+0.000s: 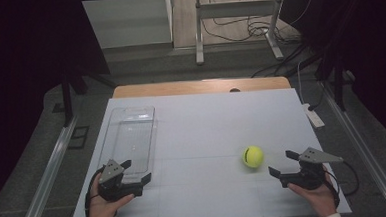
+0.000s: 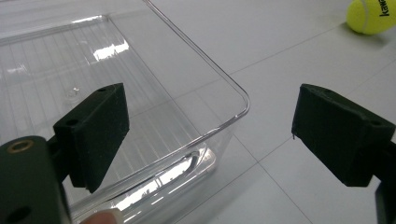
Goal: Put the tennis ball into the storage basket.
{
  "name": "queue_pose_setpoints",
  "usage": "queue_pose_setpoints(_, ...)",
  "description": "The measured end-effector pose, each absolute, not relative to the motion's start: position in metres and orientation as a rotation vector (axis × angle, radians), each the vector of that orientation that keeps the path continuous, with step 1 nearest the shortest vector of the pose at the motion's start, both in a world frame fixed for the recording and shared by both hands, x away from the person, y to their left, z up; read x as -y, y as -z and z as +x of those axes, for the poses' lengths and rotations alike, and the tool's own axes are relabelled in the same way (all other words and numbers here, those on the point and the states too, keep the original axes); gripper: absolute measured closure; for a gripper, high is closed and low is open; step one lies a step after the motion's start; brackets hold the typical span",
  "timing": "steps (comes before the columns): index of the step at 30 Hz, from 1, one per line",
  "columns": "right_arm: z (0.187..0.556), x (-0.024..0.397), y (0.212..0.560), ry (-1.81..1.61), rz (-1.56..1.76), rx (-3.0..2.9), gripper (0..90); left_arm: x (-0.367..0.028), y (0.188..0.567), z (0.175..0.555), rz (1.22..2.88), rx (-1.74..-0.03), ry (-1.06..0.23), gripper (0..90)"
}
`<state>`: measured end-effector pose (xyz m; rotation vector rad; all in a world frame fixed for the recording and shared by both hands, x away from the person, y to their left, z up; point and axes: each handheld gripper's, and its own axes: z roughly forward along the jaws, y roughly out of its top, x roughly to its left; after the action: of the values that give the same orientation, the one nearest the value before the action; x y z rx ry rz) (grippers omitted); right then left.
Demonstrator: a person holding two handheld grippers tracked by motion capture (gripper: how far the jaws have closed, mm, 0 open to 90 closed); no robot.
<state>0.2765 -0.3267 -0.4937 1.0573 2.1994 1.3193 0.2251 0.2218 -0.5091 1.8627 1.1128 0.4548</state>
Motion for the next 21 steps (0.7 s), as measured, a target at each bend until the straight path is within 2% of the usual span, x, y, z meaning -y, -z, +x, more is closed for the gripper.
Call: queue_pose_setpoints(21,0.277,0.3263,0.4948,-1.327,1.055,-2.212,8.6,-0.2213,0.5093,0.2242,1.864,-1.111,-0.46,11.5)
